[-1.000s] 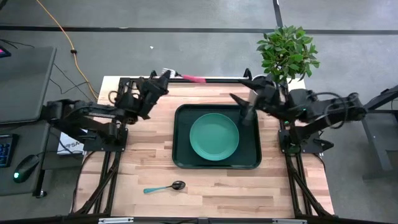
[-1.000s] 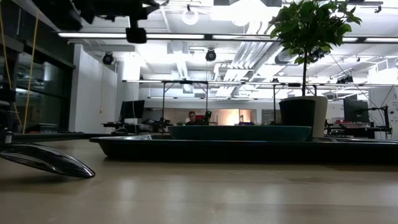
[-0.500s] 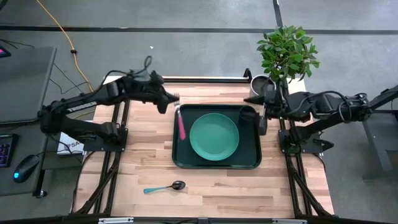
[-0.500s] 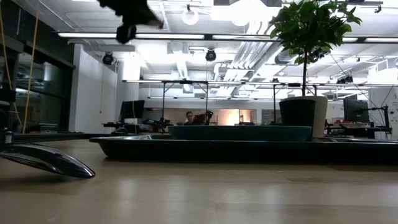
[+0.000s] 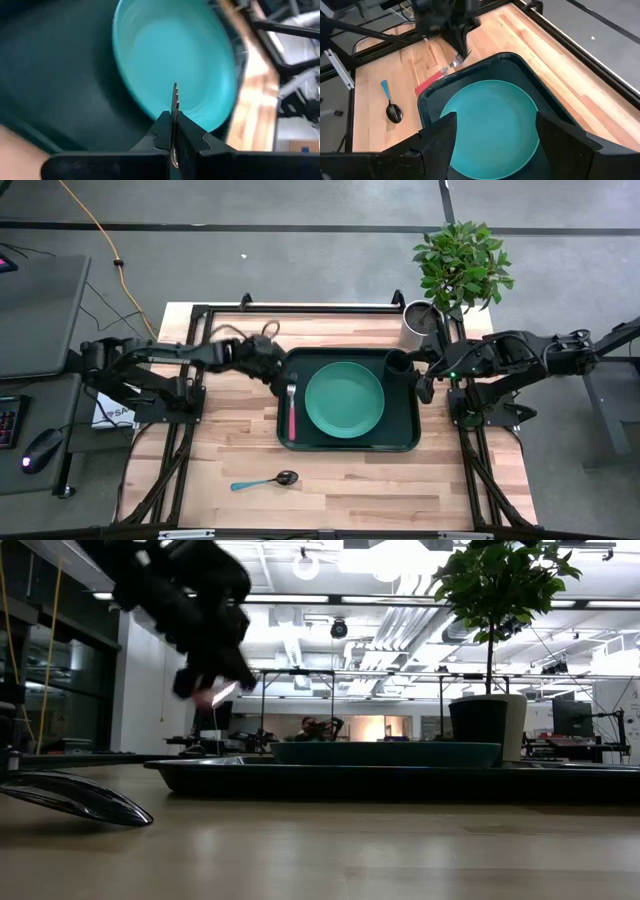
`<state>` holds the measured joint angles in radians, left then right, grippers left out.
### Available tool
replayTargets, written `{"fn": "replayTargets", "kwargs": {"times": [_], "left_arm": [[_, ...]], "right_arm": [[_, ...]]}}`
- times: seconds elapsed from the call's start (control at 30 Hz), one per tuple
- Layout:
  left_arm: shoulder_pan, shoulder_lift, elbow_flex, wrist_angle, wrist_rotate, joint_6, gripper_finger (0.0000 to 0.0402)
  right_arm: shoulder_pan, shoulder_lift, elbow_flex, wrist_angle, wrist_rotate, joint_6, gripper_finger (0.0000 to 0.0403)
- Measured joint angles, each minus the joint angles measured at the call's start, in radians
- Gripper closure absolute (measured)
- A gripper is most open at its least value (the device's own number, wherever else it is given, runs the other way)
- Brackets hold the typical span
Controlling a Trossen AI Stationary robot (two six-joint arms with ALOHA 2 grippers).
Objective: Pick and place plate/cup/fork/spoon on tray
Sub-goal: Put the pink fork on the green serving tray
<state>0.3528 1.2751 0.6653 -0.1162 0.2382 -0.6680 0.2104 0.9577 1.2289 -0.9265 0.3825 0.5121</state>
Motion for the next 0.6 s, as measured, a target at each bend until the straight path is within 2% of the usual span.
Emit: {"fn": "replayTargets", "kwargs": {"times": [0.1,0.23,0.6], "left_arm": [[-0.047,0.04,-0.08,0.128,-0.069,-0.099,0.0401],[-0.068,0.116,-0.125,0.271,-0.101,-0.159,0.0401],[-0.008,0.294,-0.06,0.331,-0.016,-0.079,0.0401]], "right_arm": [[0.0,0.0,0.0,0.001,0.011,0.003,0.0139],[0.0,0.0,0.0,0.011,0.049,-0.004,0.0139],[0.0,0.0,0.0,0.02,0.071,0.007,0.0139]]}}
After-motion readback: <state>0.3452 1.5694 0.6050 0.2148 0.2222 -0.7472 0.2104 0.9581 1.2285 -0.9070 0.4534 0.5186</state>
